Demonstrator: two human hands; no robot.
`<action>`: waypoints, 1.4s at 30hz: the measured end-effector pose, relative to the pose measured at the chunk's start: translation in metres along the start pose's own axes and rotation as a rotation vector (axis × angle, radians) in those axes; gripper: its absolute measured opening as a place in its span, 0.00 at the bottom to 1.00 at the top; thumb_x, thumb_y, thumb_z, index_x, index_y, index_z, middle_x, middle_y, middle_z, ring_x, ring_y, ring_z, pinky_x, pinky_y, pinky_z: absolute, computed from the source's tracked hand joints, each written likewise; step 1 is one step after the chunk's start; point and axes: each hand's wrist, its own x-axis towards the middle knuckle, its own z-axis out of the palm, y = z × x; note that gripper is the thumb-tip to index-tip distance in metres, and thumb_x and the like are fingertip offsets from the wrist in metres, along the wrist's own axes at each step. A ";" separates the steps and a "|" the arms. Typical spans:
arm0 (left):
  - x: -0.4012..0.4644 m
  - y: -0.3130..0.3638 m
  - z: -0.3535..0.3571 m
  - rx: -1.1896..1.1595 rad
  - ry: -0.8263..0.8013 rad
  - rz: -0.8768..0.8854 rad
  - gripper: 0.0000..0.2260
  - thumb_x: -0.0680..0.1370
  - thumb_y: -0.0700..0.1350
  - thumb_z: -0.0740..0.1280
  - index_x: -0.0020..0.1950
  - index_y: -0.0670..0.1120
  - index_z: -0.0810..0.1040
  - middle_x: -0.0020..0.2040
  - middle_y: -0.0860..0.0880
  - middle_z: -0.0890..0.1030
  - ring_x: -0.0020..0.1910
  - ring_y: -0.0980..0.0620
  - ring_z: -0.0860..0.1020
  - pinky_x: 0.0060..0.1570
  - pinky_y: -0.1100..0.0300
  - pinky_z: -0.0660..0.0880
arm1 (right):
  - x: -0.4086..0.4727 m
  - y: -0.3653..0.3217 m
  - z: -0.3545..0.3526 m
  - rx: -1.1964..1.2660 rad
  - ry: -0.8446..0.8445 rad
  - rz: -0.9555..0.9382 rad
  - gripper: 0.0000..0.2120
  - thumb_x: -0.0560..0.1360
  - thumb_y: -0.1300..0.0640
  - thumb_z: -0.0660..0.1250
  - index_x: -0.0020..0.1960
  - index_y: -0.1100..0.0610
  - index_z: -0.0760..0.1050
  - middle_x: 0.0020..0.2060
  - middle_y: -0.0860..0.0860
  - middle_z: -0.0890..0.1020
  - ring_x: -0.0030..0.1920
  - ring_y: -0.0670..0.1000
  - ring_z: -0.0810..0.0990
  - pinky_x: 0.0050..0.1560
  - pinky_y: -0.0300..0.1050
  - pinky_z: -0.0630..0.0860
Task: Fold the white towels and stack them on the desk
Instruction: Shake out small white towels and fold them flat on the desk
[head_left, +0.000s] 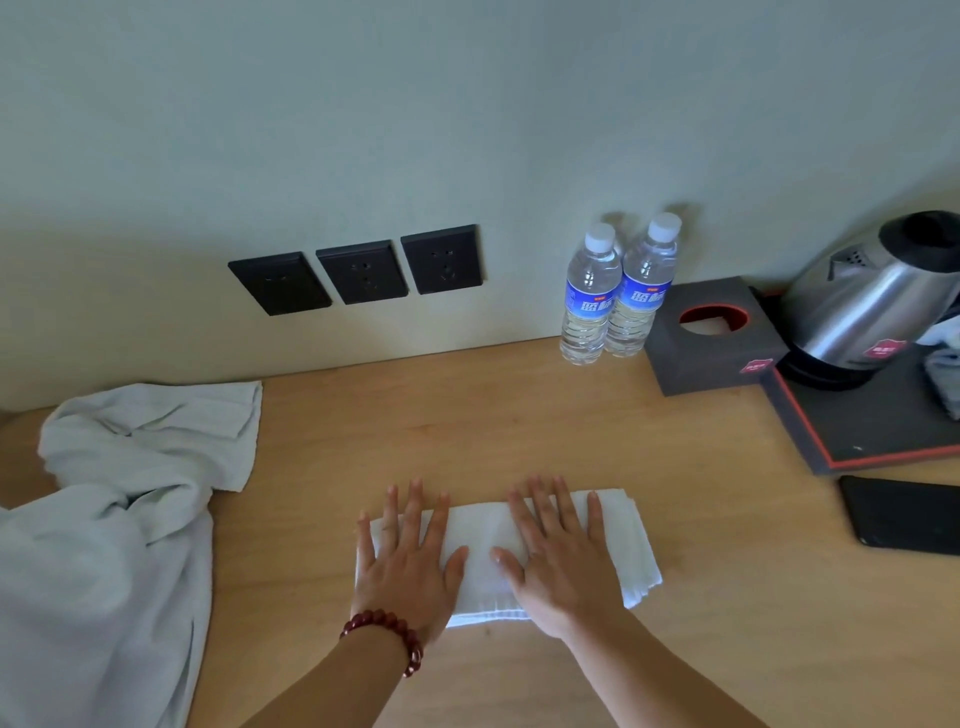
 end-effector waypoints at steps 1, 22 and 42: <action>-0.001 -0.001 0.005 -0.017 -0.020 -0.018 0.29 0.82 0.63 0.46 0.80 0.52 0.60 0.81 0.46 0.58 0.80 0.41 0.54 0.72 0.37 0.52 | -0.002 0.002 0.003 0.001 0.005 0.002 0.34 0.78 0.31 0.51 0.78 0.49 0.66 0.77 0.51 0.67 0.78 0.56 0.62 0.73 0.65 0.54; 0.017 0.009 -0.026 0.008 0.112 0.111 0.29 0.81 0.63 0.50 0.80 0.51 0.59 0.81 0.42 0.57 0.80 0.40 0.52 0.73 0.34 0.54 | -0.008 -0.020 0.008 -0.008 0.107 -0.137 0.30 0.79 0.39 0.55 0.78 0.52 0.66 0.77 0.53 0.66 0.78 0.57 0.61 0.73 0.65 0.54; -0.006 0.004 0.007 -0.090 -0.086 0.007 0.32 0.83 0.58 0.41 0.75 0.41 0.69 0.78 0.45 0.65 0.77 0.44 0.63 0.70 0.38 0.58 | -0.005 -0.022 0.010 0.008 -0.002 -0.114 0.36 0.79 0.32 0.53 0.77 0.56 0.66 0.78 0.51 0.65 0.79 0.52 0.60 0.73 0.61 0.54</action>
